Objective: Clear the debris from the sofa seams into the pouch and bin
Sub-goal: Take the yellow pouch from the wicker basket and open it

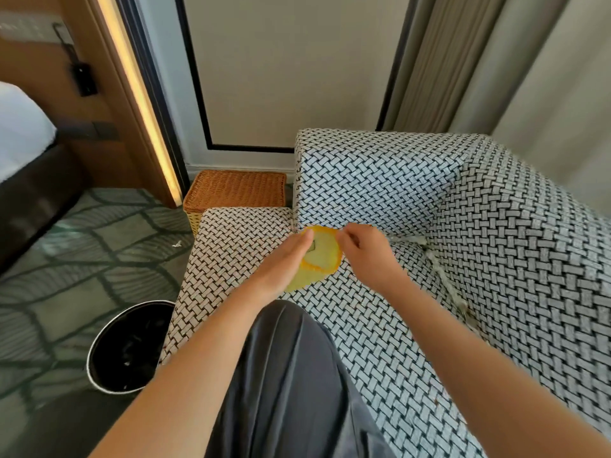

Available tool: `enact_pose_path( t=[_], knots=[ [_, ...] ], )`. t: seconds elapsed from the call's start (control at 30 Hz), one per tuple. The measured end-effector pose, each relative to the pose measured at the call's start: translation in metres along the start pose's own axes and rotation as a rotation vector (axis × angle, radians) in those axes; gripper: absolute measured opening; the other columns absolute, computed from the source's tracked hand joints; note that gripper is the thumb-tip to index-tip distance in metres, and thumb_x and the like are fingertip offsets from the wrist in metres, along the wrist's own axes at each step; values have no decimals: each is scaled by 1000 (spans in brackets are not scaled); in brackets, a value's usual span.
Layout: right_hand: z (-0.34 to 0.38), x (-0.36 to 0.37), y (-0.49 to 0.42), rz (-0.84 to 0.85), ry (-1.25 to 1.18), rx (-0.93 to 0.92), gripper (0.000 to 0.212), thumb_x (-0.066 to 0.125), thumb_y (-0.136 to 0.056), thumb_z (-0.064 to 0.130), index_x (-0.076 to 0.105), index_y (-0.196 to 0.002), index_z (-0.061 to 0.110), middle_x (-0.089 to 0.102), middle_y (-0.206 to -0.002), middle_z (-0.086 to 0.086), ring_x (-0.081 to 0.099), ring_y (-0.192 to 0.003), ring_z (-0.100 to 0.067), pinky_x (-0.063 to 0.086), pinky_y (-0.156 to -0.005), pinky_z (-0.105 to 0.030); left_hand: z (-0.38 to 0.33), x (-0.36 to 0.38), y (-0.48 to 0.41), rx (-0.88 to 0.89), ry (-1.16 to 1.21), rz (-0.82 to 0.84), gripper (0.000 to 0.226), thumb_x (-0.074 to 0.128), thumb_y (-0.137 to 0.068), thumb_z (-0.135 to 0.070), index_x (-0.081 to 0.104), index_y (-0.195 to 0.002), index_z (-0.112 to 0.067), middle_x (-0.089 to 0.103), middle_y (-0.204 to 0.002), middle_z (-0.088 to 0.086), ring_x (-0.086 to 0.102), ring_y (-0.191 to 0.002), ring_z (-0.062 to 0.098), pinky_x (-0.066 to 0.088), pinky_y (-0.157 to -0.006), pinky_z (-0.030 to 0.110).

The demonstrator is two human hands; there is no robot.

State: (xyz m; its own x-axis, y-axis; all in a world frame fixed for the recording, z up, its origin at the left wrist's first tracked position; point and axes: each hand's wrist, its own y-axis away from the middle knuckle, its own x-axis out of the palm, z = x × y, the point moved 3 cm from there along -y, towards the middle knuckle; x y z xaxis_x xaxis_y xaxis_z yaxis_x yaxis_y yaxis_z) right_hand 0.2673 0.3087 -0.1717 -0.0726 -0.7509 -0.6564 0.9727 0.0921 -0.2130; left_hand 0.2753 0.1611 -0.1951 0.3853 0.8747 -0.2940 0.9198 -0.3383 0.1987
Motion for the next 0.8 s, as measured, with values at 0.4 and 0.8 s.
enact_pose_path(
  t=[0.4,0.8],
  knots=[
    [-18,-8,5,61,-52,-46,32,45,-96,18,44,-65,11,36,-53,4,28,-47,-8,24,-43,-15,32,47,-31,-64,200,16,94,57,-63,-66,21,-143,-32,55,-127,5,56,-113,22,44,-97,50],
    [-19,4,3,436,-426,536,20,46,-93,9,63,-102,2,57,-63,-3,31,-43,-8,26,-38,-16,40,33,-43,-74,392,-28,54,19,-96,-56,38,-137,-25,55,-128,5,57,-110,15,54,-82,30]
  ],
)
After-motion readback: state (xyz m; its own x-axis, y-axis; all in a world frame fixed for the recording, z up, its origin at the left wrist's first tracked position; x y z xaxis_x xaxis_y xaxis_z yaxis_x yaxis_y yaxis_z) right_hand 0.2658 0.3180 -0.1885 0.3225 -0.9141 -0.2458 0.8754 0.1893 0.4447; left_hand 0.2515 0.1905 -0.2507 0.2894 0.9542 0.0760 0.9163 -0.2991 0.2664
